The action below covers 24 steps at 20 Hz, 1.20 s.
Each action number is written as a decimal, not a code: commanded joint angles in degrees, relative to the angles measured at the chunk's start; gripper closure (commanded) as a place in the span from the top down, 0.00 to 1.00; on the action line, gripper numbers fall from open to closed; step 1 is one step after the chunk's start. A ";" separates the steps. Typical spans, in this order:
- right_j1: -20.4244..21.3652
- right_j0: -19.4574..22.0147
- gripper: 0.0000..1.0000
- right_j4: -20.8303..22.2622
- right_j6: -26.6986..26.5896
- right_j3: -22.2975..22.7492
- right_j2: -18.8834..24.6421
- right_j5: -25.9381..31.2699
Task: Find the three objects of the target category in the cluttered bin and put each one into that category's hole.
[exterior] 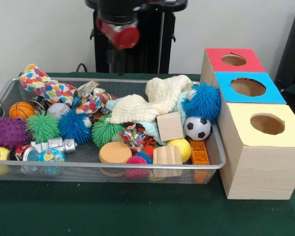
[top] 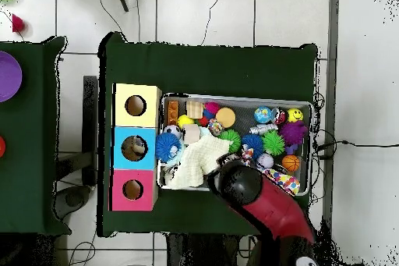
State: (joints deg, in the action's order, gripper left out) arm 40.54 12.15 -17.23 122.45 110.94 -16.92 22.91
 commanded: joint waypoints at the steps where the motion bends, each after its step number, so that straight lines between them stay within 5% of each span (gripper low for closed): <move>1: -2.13 7.19 1.00 8.87 -4.62 2.19 8.55 -9.21; 15: -3.36 12.70 1.00 19.02 -1.61 -0.12 11.33 -10.53; 24: -8.65 16.73 1.00 22.86 -1.20 -2.66 12.98 -11.68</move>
State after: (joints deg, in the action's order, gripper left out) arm 37.02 26.48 1.70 122.45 111.38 -10.48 14.35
